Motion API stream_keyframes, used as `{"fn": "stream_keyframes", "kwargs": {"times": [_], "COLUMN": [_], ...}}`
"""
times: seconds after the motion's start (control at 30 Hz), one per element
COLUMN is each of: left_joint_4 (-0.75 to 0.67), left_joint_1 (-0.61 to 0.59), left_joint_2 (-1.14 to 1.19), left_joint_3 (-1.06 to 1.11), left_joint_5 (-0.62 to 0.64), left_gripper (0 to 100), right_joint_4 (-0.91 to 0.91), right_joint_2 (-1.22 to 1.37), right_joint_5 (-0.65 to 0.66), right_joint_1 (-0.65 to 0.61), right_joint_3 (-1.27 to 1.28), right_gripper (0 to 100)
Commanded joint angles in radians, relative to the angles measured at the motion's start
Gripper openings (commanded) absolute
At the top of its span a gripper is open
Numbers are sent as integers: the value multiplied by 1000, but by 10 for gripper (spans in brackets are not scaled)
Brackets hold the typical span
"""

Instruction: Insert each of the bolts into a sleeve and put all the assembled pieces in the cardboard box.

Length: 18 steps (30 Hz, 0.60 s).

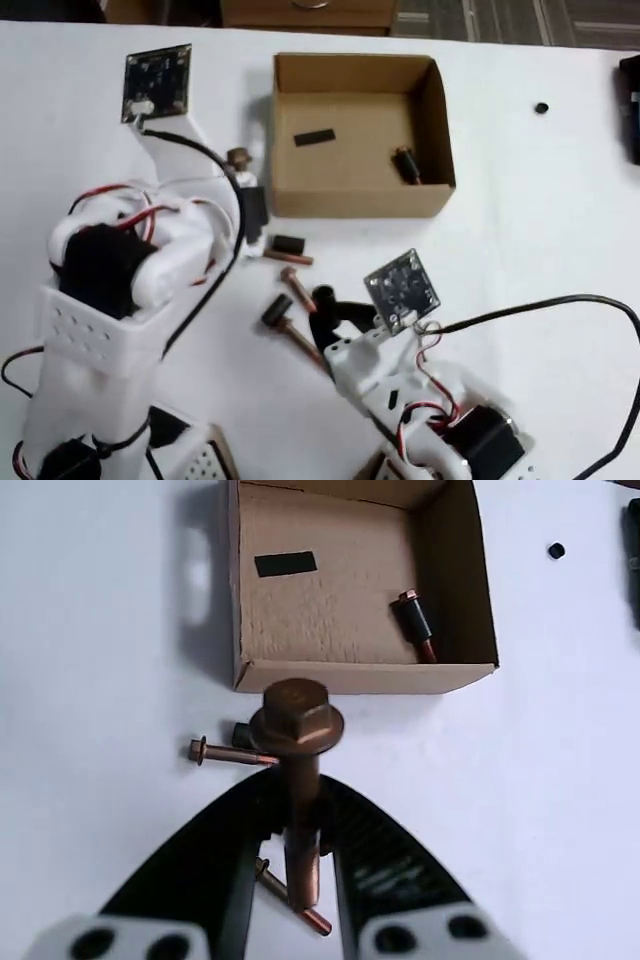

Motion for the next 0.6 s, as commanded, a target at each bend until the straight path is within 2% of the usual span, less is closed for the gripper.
{"fn": "stream_keyframes", "kwargs": {"times": [0.0,0.2,0.37,0.57], "left_joint_4": [-57,-124,-186,-325], "left_joint_1": [60,101,101,109], "left_joint_2": [-34,-32,-51,-249], "left_joint_3": [-38,-31,56,271], "left_joint_5": [2,8,9,9], "left_gripper": [21,21,21,21], "right_joint_4": [-19,-18,-18,-19], "right_joint_2": [15,8,8,15], "right_joint_5": [-8,-8,-8,-8], "right_joint_1": [-7,-7,-7,-5], "right_joint_3": [-5,-2,-2,-2], "right_gripper": [20,20,20,20]}}
